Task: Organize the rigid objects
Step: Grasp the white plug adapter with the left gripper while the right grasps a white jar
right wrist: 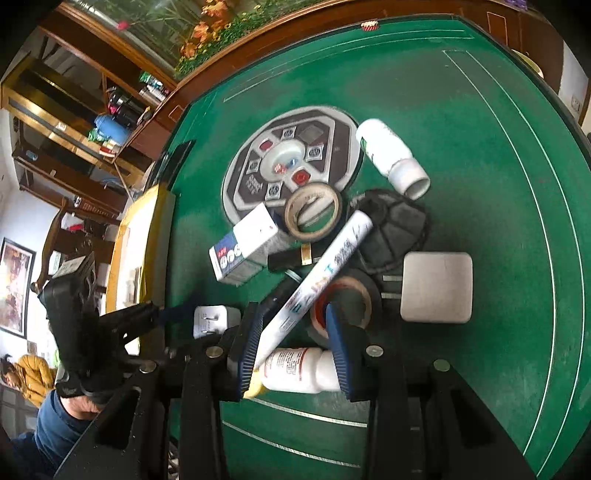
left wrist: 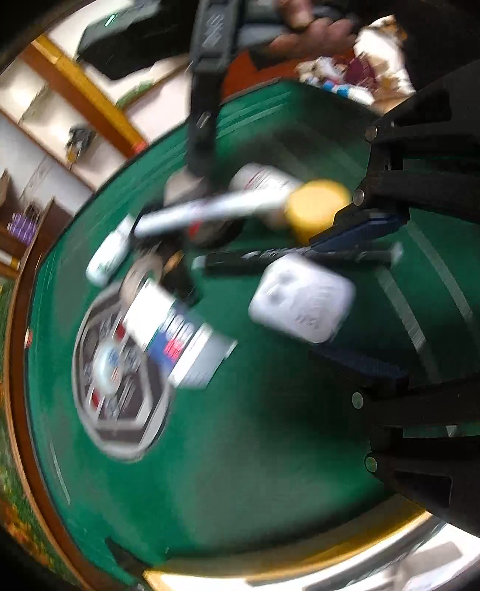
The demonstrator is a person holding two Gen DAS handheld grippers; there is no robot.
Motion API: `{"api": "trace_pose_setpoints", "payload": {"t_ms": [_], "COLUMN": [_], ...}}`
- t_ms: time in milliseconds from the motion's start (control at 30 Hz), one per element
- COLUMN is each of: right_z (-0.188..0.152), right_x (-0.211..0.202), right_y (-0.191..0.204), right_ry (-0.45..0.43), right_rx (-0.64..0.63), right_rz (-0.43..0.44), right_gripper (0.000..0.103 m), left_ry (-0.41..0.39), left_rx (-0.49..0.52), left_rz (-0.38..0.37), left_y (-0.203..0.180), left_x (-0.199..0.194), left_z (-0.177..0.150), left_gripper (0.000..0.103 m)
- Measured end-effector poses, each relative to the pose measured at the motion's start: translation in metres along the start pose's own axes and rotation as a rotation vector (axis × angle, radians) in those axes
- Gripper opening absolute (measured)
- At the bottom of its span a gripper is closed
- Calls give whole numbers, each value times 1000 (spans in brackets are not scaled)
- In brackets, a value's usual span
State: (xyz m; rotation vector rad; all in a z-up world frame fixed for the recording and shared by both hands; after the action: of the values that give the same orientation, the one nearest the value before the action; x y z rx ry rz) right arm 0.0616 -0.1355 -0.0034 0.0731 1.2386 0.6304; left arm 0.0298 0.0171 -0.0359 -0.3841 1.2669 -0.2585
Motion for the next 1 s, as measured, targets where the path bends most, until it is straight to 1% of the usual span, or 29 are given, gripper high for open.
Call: {"api": "trace_pose_setpoints", "payload": {"t_ms": [33,133,167,233,367,433,467,500,567,600,767,833,867,933,1000], "right_z": [-3,-14,-17,-22,-27,-29,-30,-30,-32,-32,-26,-21,-18,-16,-19], "right_x": [-2,-4,-4,-4,-4,-5,-5,-4,-5,-6,-1,9,15,22,26], "right_y": [0,1,0,0,1,1,0,0,0,0,7,12,13,12,11], "right_ry": [6,18,21,26,32,31,31,31,32,32,41,61,72,71,100], "right_rx": [-7,-27,-30,-33,-42,-42,-42,-43,-47,-50,-106,-142,-156,-167,-160], "right_rz": [-4,-12,-12,-8,-9,-9,-7,-6,-7,-7,8,20,12,20,33], "right_gripper": [35,35,35,35,35,35,35,35,35,35,35,36,36,36,37], "left_ry": [4,-18,-46,-53,-57,-61,-63,-73,-89,-91,-107,-107,-108,-113,-116], "left_rx": [12,50,68,76,43,26,22,20,0,-7,-24,-40,-49,-53,-61], "left_rz": [-8,18,58,84,74,92,90,84,78,83,117,111,108,109,110], "left_y": [-4,-10,-9,-10,-8,-4,-3,-2,2,3,12,14,15,15,16], "left_x": [-1,-3,-2,1,7,12,16,16,15,15,7,5,4,4,2], "left_z": [-8,-17,-15,-11,3,9,12,13,16,17,6,0,-2,-3,-4], "left_gripper": [55,55,55,55,56,56,56,55,46,46,46,46,46,46,46]}}
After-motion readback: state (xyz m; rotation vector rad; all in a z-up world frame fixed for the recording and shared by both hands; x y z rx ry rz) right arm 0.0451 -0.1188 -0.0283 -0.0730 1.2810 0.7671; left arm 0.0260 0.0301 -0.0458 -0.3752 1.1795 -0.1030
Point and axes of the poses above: each gripper's, at about its wrist camera, not at the fingertips, and x roughly the way its jaws point, y to its left, z to its top, the point moved 6 cm from there along x, roughly the way its jaws point, and after that the axes turned 14 degrees about -x, right-handed, at the moved point
